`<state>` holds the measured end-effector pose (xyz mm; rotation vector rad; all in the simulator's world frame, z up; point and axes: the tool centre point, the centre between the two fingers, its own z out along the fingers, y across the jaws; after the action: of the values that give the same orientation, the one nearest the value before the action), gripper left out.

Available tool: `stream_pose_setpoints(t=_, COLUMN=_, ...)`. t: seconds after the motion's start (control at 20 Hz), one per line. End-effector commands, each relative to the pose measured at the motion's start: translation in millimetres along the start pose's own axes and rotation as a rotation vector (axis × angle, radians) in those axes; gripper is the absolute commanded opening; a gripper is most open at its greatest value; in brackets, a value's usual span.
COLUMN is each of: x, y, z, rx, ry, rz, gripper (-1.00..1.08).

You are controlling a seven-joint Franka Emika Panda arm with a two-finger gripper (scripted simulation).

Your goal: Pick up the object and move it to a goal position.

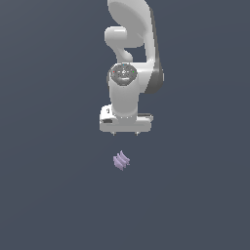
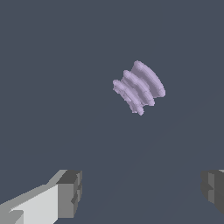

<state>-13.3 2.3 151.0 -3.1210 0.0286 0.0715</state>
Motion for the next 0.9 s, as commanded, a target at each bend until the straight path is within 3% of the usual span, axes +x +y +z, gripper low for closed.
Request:
stream_pose_setpoints(t=0.0, x=0.0, y=0.0, z=0.0, rx=0.0, ry=0.0, rz=0.0, gripper=1.0)
stream_pose_setpoints(t=0.85, x=11.0, y=2.3, z=-13.5, rx=-0.013, ry=0.02, rz=-0.011, gripper=1.0)
